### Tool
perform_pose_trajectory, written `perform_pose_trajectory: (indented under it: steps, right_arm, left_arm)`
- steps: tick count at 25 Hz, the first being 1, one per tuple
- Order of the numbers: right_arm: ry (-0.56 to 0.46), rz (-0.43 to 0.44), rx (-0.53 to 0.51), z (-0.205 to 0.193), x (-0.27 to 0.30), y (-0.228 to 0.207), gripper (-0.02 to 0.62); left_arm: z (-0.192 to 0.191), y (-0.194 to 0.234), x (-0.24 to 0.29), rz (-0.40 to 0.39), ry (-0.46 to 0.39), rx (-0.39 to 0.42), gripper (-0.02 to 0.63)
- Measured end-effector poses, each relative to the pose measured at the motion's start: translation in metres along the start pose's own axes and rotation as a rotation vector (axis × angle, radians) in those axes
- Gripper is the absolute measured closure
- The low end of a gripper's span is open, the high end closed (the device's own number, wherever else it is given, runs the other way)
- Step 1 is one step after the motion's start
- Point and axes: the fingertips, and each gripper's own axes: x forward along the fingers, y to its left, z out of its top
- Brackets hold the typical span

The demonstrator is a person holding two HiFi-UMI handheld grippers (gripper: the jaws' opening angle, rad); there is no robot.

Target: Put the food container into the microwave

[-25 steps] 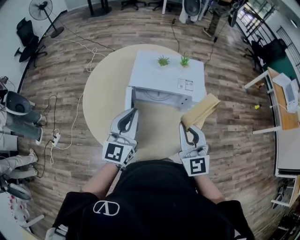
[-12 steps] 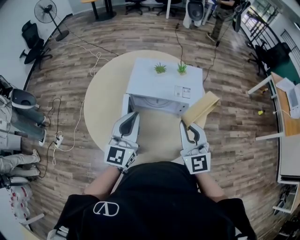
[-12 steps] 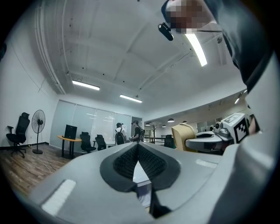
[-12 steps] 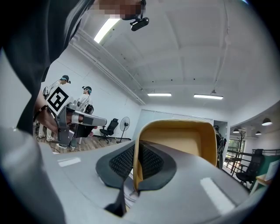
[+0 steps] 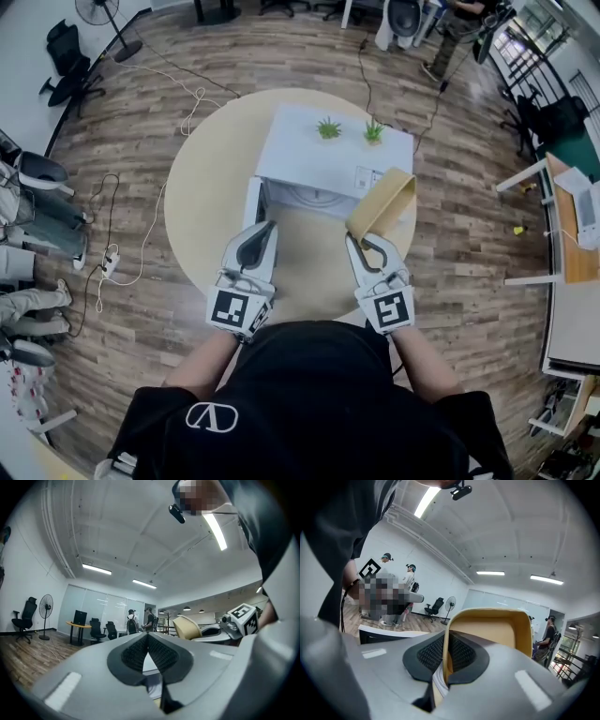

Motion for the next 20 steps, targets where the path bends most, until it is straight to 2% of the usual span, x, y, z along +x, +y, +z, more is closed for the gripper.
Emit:
perform_pose_trajectory:
  steps: [7,14,20]
  right_arm:
    - [0.066,0.168,-0.047,-0.022,0.033,0.023,0.583]
    - [0.191,0.427,-0.236,-0.060,0.067,0.099,0.583]
    - [0.292,0.616,-0.274,-0.109,0.077,0.145,0.584]
  left_arm:
    - [-0.025,0.002,-0.019,0.043,0.037,-0.031,0.606]
    - [-0.045,0.020,-0.033,0.087,0.063,-0.075,0.606]
    - [-0.060,0.032,-0.046,0.140,0.092,-0.107,0.606]
